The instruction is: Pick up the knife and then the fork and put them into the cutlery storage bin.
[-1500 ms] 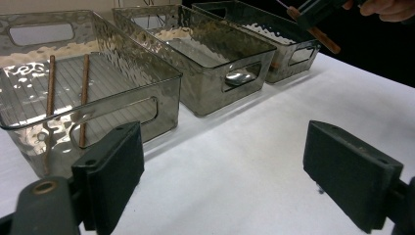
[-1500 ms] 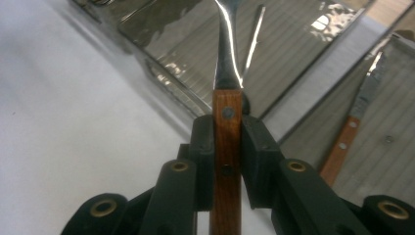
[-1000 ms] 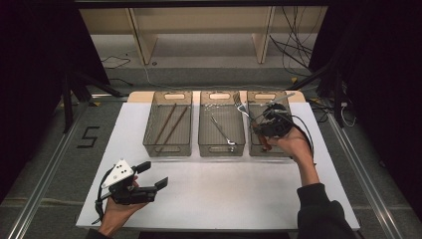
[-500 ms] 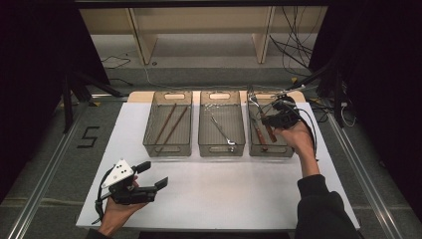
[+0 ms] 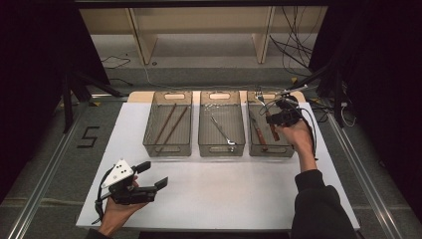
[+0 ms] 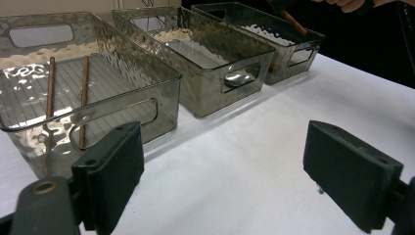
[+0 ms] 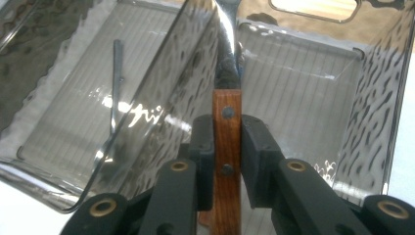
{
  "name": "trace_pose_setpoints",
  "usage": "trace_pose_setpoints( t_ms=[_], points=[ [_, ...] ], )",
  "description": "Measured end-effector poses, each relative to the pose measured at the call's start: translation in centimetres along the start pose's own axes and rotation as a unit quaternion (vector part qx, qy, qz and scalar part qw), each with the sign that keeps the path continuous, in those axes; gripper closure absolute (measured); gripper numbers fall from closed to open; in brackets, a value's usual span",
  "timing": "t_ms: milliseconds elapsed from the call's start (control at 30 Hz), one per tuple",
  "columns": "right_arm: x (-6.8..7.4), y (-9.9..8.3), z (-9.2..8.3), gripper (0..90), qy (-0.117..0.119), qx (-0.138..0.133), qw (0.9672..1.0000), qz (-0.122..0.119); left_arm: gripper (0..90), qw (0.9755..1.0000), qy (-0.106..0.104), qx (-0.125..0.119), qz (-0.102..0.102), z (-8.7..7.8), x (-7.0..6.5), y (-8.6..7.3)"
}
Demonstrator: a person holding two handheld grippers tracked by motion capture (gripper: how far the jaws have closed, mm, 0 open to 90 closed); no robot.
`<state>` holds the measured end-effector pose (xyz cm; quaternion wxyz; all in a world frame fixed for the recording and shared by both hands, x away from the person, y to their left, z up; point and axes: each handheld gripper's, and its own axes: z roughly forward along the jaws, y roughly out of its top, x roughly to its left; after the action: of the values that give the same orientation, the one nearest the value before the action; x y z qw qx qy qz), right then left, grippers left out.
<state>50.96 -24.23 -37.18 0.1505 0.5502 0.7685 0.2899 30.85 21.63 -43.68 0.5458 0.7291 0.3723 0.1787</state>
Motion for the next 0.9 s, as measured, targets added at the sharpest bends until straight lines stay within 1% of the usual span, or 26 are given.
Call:
trace_pose_setpoints(
  t_ms=[167,333,533,800,867,900],
  points=[
    [-0.2,-0.2,0.6,77.2,-0.007,0.006,0.9999,0.006,14.8,1.0,0.0,0.0,0.0,0.0,0.0,0.0],
    [-0.5,-0.5,1.3,77.2,-0.008,0.012,0.9998,0.015,14.8,1.0,0.0,0.001,0.0,0.0,0.0,0.0],
    [-0.4,-0.6,1.8,77.2,-0.008,0.022,0.9994,0.024,14.8,1.0,0.0,0.0,0.0,0.0,0.0,0.0],
    [-0.3,-1.2,3.0,76.9,-0.01,0.04,0.9988,0.027,14.8,1.0,0.001,0.0,0.0,0.0,0.0,0.0],
    [-0.4,-1.3,3.2,76.0,-0.006,0.046,0.9985,0.03,14.8,1.0,0.001,0.001,0.0,0.0,0.0,0.0],
    [-0.4,-1.3,3.3,72.6,-0.005,0.049,0.9983,0.032,14.8,1.0,0.001,0.001,0.0,0.0,0.0,0.0]
  ],
)
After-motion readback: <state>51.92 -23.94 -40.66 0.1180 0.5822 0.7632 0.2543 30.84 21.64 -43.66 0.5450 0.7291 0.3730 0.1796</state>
